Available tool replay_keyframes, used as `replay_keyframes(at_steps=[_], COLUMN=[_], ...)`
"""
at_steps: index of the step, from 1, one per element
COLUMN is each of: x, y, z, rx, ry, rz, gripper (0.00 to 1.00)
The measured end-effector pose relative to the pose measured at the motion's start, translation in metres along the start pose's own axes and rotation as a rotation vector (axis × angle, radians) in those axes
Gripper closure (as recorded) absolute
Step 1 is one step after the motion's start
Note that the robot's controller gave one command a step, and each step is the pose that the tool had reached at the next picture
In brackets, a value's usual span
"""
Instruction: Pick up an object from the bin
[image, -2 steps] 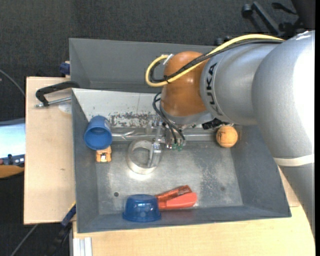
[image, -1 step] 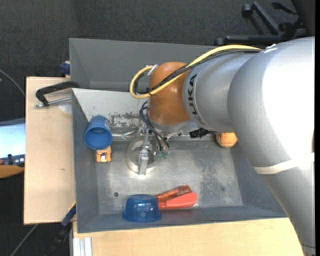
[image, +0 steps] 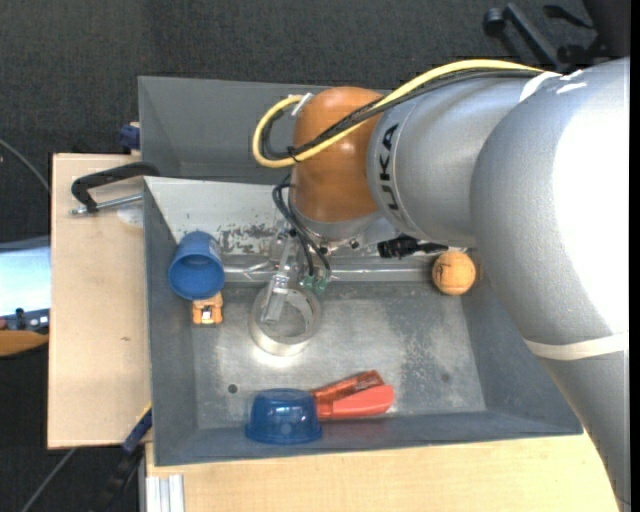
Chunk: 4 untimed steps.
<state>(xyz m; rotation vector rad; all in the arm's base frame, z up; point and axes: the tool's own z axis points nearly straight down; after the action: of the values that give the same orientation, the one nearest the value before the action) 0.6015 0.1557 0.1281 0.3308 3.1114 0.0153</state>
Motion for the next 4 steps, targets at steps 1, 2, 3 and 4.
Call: replay_keyframes(at_steps=[1,2,3,4], x=[0.0023,-0.0034,-0.0034,-0.0022], y=[-0.0152,-0.0151,-0.0151,-0.0156], z=[0.0525,0.0559,0.0559,0.0507], rx=[0.005,-0.002,-0.002,-0.001], ry=[0.024,-0.002,-0.002,0.000], rz=[-0.096,0.036,0.036,0.036], gripper=[0.00,1.00,1.00,1.00])
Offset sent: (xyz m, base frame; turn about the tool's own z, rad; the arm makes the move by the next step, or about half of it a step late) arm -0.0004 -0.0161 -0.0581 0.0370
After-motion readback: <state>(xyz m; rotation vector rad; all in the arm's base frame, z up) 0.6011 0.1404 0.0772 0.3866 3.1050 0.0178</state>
